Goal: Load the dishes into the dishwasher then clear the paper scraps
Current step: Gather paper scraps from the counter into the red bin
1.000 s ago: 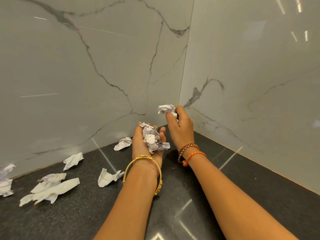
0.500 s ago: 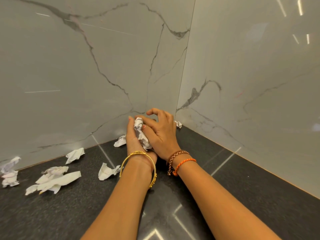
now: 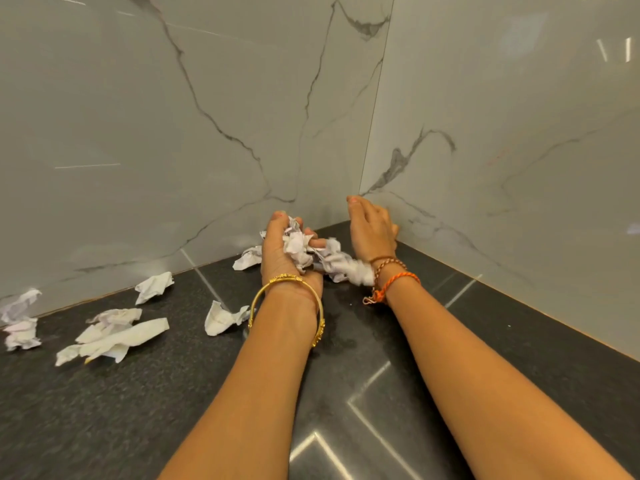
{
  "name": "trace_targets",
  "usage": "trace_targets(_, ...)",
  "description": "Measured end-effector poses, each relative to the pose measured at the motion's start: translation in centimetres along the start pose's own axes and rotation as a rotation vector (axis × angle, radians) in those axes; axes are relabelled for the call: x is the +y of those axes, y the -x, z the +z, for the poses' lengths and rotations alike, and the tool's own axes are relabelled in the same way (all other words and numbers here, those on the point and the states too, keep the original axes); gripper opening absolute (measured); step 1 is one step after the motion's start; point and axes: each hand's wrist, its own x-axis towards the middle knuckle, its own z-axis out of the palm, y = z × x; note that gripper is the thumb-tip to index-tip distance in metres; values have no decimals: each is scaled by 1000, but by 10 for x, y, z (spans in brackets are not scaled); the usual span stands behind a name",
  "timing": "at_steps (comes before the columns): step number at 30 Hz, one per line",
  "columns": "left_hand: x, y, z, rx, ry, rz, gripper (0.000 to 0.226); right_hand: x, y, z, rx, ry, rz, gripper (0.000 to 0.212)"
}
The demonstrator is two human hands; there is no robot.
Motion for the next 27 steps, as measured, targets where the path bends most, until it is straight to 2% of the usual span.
trace_targets(4, 1, 0, 0, -42, 48, -48, 32, 5, -11, -7, -18, 168, -17, 42)
trace_targets(8, 1, -4, -2, -68, 47, -34, 32, 9, -26, 2, -243, 424, 30, 52)
trace_targets(9, 2, -5, -2, -67, 46, -33, 33, 8, -25, 3, -252, 451, 16, 55)
trace_targets(12, 5, -6, -3, -39, 53, -26, 31, 6, -17, -1, -231, 237, -45, 53)
trace_targets(15, 7, -4, -1, -13, 38, 19, 26, 2, -2, -10, -430, 47, -149, 39)
trace_targets(17, 10, 0, 2, -11, 7, 60, 16, -3, 12, -16, -484, 43, -190, 39)
trace_targets(22, 22, 39, 9, -84, -41, 89, 7, -19, 61, -35, -425, 16, -135, 44)
trace_targets(23, 23, 52, 9, -61, -73, 96, 10, -20, 73, -39, -423, 93, -156, 45)
trace_targets(26, 27, 91, 1, -11, -82, 66, 14, -17, 109, -49, -369, 593, -347, 70)
trace_targets(27, 31, 104, -1, -12, -67, 47, 15, -19, 123, -53, -333, 637, -352, 66)
